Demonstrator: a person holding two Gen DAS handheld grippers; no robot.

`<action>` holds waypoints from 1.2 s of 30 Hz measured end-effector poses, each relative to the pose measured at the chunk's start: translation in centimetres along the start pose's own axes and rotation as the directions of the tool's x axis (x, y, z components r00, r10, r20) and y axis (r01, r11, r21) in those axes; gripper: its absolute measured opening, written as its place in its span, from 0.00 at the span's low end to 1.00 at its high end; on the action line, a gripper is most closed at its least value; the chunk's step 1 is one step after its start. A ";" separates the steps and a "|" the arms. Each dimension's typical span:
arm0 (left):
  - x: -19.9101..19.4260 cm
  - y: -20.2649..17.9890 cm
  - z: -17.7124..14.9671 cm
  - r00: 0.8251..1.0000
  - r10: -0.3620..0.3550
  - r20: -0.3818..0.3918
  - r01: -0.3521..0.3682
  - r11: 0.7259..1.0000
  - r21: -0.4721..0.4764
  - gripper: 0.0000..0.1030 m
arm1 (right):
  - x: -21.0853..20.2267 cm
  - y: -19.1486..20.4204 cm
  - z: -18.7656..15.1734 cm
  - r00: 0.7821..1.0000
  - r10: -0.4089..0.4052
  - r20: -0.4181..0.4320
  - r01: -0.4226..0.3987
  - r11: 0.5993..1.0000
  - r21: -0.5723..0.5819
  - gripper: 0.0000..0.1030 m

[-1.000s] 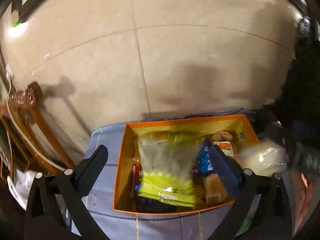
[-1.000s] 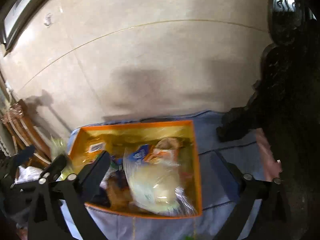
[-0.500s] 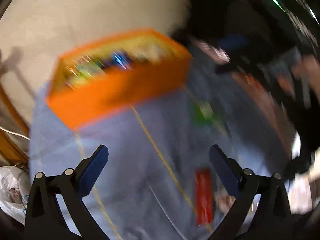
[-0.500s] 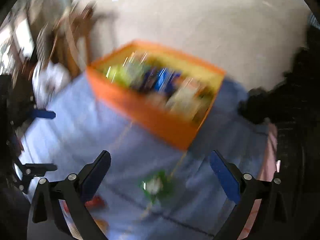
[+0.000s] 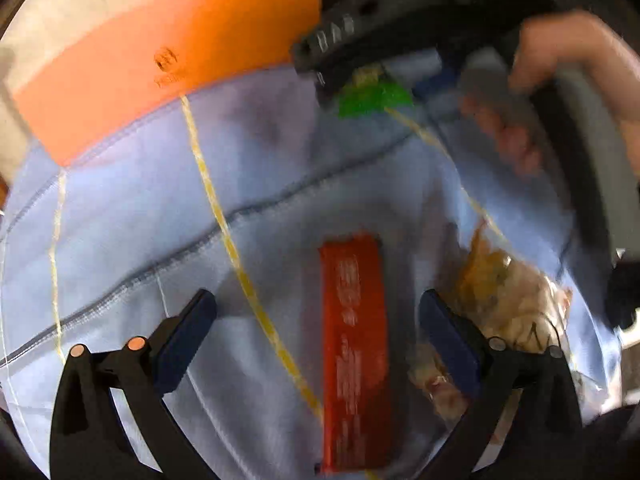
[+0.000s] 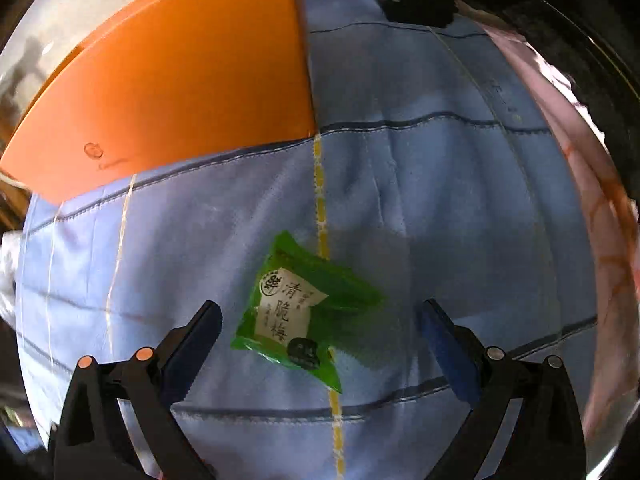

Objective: Organize snacks
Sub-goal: 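Grasp a red bar with the left tool while the right grasps a green plum bag, then carry both packs over the orange box and release them inside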

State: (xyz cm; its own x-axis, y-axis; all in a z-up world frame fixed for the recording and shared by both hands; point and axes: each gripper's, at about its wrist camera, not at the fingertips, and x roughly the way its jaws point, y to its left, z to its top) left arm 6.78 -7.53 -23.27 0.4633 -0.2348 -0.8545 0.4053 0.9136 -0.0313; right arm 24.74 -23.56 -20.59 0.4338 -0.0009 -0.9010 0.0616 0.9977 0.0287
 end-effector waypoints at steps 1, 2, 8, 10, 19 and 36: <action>0.1 -0.1 0.0 1.000 0.020 0.005 -0.020 1.000 0.008 0.89 | -0.4 -0.3 -0.2 0.998 -0.047 0.039 0.045 0.998 0.039 0.40; 0.0 -0.2 0.1 1.000 0.030 -0.002 -0.030 0.999 0.017 0.67 | -0.7 -0.5 -0.4 0.997 -0.054 0.050 0.051 0.997 0.051 0.37; -0.2 -0.3 0.6 0.998 0.041 -0.049 -0.039 0.999 0.034 0.23 | -2.1 -1.2 -1.1 1.000 -0.025 0.006 0.024 0.995 0.102 0.34; -0.1 -0.3 1.0 0.998 0.029 -0.064 -0.029 1.000 0.005 0.23 | -2.9 -1.6 -1.4 0.999 -0.019 0.028 0.015 0.991 0.132 0.34; -4.3 0.7 4.0 1.000 -0.005 0.017 0.006 0.998 -0.062 0.23 | -9.6 -2.0 -1.3 0.988 0.016 0.152 -0.032 0.994 0.102 0.34; -11.1 15.9 17.8 0.954 0.266 0.136 -0.215 0.928 -0.303 0.23 | -19.4 4.6 11.2 0.926 0.164 0.341 -0.148 0.986 -0.073 0.34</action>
State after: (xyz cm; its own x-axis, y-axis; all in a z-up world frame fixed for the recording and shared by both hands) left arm 22.10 3.75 -5.02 0.6572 -0.0266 -0.7533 0.0375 0.9993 -0.0026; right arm 26.62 -19.70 1.85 0.7180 0.1399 -0.6818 -0.0689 0.9891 0.1305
